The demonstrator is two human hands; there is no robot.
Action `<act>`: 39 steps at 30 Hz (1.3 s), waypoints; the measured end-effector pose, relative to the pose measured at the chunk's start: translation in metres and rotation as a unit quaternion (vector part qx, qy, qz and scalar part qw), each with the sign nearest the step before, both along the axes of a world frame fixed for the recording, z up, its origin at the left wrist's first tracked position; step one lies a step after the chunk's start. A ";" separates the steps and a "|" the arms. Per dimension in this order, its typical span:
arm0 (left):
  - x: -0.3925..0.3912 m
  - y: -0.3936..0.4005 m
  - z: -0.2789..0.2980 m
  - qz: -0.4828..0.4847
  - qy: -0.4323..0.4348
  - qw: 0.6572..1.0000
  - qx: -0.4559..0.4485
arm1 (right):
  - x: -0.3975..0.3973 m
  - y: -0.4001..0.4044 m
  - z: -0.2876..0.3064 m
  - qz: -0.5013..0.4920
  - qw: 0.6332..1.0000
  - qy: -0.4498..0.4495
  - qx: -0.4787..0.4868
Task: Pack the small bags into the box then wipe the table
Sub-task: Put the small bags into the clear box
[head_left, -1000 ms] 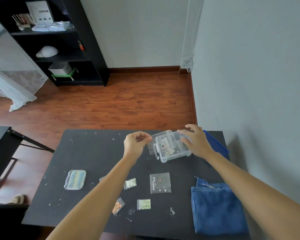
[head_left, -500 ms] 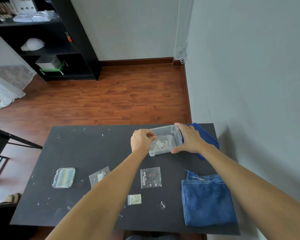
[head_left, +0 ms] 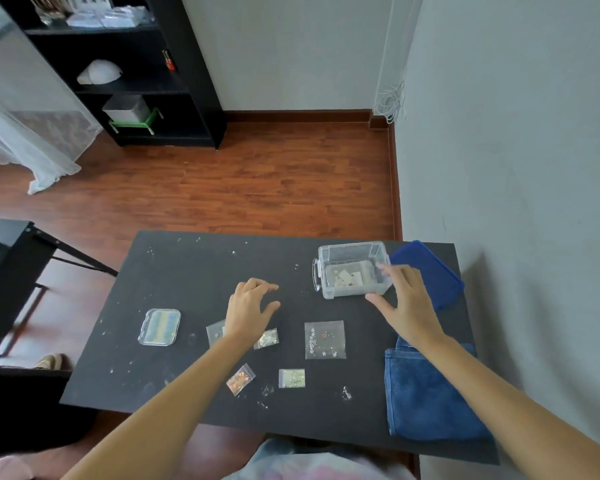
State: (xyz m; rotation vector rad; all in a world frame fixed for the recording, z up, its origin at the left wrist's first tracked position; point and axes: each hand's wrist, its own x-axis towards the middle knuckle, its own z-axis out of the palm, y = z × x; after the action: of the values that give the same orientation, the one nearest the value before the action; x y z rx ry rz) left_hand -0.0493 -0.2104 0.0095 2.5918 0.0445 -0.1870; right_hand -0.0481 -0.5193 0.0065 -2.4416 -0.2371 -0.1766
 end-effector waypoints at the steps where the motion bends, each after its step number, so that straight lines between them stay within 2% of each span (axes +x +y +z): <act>1: -0.010 0.011 -0.004 -0.012 0.022 0.999 0.026 | -0.015 0.008 -0.004 0.025 1.000 -0.018 -0.001; 2: -0.018 0.019 -0.009 -0.027 0.048 0.997 0.049 | -0.029 0.015 -0.008 0.056 0.998 -0.008 -0.011; 4: -0.030 0.027 -0.017 -0.061 0.093 0.990 0.086 | -0.048 0.029 -0.020 0.101 0.992 0.068 -0.041; 7: -0.037 0.028 -0.027 -0.081 0.113 0.985 0.106 | -0.056 0.044 -0.033 0.116 0.974 0.171 -0.089; 14: -0.032 0.026 -0.034 -0.062 0.112 0.987 0.101 | -0.041 0.067 -0.038 0.088 0.950 0.238 -0.184; 21: -0.030 0.021 -0.027 -0.048 0.126 0.990 0.040 | -0.028 0.078 -0.037 0.042 0.938 0.327 -0.110; 26: -0.013 0.007 -0.003 -0.054 0.029 0.997 -0.042 | -0.031 0.078 -0.038 0.003 0.942 0.334 -0.036; 31: 0.026 -0.030 0.022 -0.080 -0.034 0.987 -0.137 | -0.038 0.073 -0.035 -0.040 0.945 0.323 0.020; 35: 0.051 -0.069 0.025 -0.074 -0.017 0.981 -0.177 | -0.042 0.057 -0.023 -0.077 0.942 0.322 0.045; 39: 0.068 -0.090 0.010 -0.078 0.015 0.984 -0.162 | -0.045 0.029 -0.004 -0.120 0.943 0.303 0.069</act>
State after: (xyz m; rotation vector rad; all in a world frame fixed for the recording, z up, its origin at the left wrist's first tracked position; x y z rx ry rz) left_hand 0.0182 -0.3006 0.0200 2.2676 -0.1647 -0.2673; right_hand -0.0926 -0.4900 0.0028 -2.2525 0.3367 0.4391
